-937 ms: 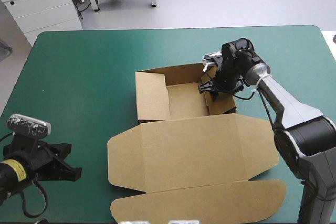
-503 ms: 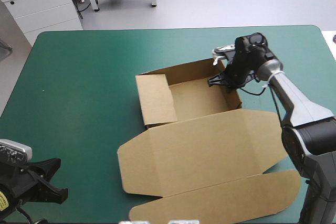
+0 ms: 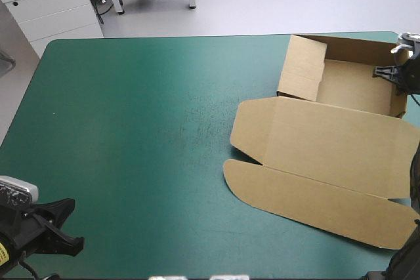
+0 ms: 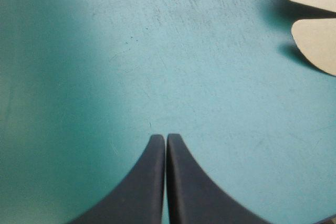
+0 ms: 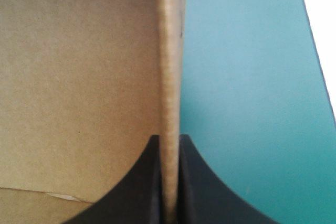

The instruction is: Fold the box

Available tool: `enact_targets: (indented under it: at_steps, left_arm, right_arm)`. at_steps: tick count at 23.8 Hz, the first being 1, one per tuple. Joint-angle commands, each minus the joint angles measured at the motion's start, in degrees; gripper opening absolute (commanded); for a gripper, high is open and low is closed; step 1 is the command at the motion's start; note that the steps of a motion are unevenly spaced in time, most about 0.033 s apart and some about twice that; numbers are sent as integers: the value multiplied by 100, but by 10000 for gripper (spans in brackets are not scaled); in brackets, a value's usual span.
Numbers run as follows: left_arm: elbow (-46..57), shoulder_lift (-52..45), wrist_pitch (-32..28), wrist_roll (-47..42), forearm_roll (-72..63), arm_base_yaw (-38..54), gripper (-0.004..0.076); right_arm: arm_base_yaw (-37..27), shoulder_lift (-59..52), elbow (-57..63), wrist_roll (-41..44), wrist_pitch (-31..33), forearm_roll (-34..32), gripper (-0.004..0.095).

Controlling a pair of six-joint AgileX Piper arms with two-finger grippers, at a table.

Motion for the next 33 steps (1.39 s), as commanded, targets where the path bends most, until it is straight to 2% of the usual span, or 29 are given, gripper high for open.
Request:
enact_targets:
  at_steps: [1, 5, 7, 11, 12, 13, 16, 17, 19, 23, 24, 29, 33]
  left_arm:
    - [-117, 65, -356, 8, 179, 10, -10]
    - [-117, 65, -353, 8, 189, 10, -10]
    - [-117, 65, -345, -38, 189, 10, -10]
    - [-117, 65, -358, -60, 189, 10, -10]
    - [-117, 65, -358, -60, 189, 10, -10]
    - [-117, 65, -358, -60, 189, 10, -10]
    - [-117, 65, -358, -53, 250, 10, -10]
    - [-117, 65, -358, -53, 250, 10, -10]
    - [-117, 65, -358, -53, 250, 10, -10]
    - [-117, 65, -358, -53, 211, 10, -10]
    - [-117, 65, -358, -53, 206, 10, -10]
    - [-117, 65, -358, -53, 206, 10, -10]
    - [-62, -16, -824, 165, 139, 10, -10]
  right_arm:
    - [-304, -212, -188, -31, -385, 122, -20]
    - [-536, -112, -191, 139, -623, 122, -4]
    - [-566, -54, -201, 139, -493, 140, 82]
    - [-666, -24, -376, 93, 173, 65, 580]
    - [-664, -24, -519, 30, 441, 80, 666]
    - [-677, -70, -692, -56, 544, 114, 704]
    - [-667, -495, -746, -239, 554, 716, 667]
    - [-667, -767, -613, -281, 554, 1001, 615]
    - [-614, -1241, -232, -477, 554, 1304, 455]
    - [-349, -2297, 790, -769, 516, 1367, 20]
    - [-254, -2571, 1085, -780, 429, 1394, -11]
    - [336, -3809, 2478, -1034, -241, 1707, -5]
    - [926, -4896, 3567, -1218, -899, 1912, -5]
